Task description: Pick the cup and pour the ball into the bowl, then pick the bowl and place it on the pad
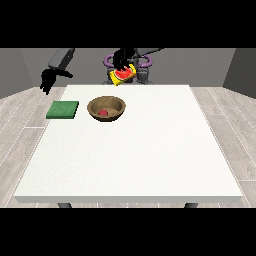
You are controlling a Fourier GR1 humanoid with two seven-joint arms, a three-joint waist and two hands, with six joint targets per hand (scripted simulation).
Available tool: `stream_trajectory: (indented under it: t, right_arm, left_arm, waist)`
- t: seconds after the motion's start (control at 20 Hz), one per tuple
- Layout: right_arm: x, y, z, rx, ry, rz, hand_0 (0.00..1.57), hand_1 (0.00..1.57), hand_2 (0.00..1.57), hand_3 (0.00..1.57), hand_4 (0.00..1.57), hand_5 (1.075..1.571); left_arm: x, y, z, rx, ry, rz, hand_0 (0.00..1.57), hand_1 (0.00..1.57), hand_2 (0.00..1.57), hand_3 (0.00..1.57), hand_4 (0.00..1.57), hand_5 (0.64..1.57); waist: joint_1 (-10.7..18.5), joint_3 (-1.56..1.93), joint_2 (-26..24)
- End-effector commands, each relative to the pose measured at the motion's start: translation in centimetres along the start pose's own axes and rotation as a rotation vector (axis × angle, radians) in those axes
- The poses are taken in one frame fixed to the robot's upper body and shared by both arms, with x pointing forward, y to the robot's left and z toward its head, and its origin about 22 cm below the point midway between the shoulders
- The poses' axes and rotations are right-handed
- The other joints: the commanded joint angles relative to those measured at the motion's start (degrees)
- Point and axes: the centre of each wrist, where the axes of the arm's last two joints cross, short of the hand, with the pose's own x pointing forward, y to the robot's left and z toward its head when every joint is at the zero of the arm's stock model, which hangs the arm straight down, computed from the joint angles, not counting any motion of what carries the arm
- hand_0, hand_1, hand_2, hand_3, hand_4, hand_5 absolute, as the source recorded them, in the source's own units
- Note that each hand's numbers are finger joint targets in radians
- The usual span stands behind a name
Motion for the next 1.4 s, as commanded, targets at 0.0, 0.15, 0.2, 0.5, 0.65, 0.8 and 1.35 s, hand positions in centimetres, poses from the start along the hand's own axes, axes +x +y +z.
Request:
stream_trajectory:
  t: [0.0,0.15,0.2,0.5,0.65,0.8,1.35]
  right_arm:
    - [-0.1,-0.7,0.5,-0.043,0.032,-0.022,0.0,0.0,0.0,0.0,0.48,1.561]
    - [1.2,-0.6,-0.7,-0.108,0.003,-0.024,0.0,0.0,0.0,0.0,0.48,1.561]
    - [1.7,0.2,-1.5,-0.12,-0.061,-0.024,0.0,0.0,0.0,0.0,0.48,1.561]
    - [3.3,1.3,-3.1,-0.132,-0.128,-0.065,0.0,0.0,0.0,0.0,0.22,1.565]
    - [2.6,3.3,-3.6,-0.093,-0.142,-0.094,0.0,0.0,0.0,0.0,0.31,1.569]
    - [3.5,4.3,-4.4,-0.035,-0.152,-0.11,0.0,0.0,0.0,0.0,0.39,1.57]
    - [0.3,10.2,-4.3,0.048,0.015,-0.064,0.0,0.0,0.0,0.0,0.0,1.545]
  left_arm:
    - [-4.5,-0.2,0.8,0.099,0.194,0.27,0.15,0.15,1.57,1.57,1.0,1.545]
    - [-8.0,1.1,0.5,0.19,0.279,0.411,0.4,0.4,1.57,1.57,1.0,1.57]
    - [-9.1,0.0,1.4,0.233,0.318,0.447,0.28,0.28,1.57,1.57,1.0,1.571]
    - [-10.6,0.0,2.1,0.311,0.367,0.936,1.24,1.24,1.57,1.24,0.91,1.546]
    - [-11.5,-1.1,2.8,0.327,0.354,1.089,1.08,1.08,1.09,0.91,0.82,1.549]
    - [-13.0,-1.6,3.4,0.432,0.395,1.262,0.52,0.52,0.0,0.0,0.83,1.545]
    - [-12.5,-7.8,6.8,0.277,0.514,1.524,0.0,0.0,0.0,0.0,0.0,1.527]
  waist:
    - [4.98,-0.16,0.07]
    - [8.36,-0.1,1.98]
    - [9.47,-0.16,4.93]
    - [10.85,-0.22,12.34]
    - [9.25,-0.13,14.73]
    - [6.26,-0.17,17.11]
    - [1.11,0.07,8.56]
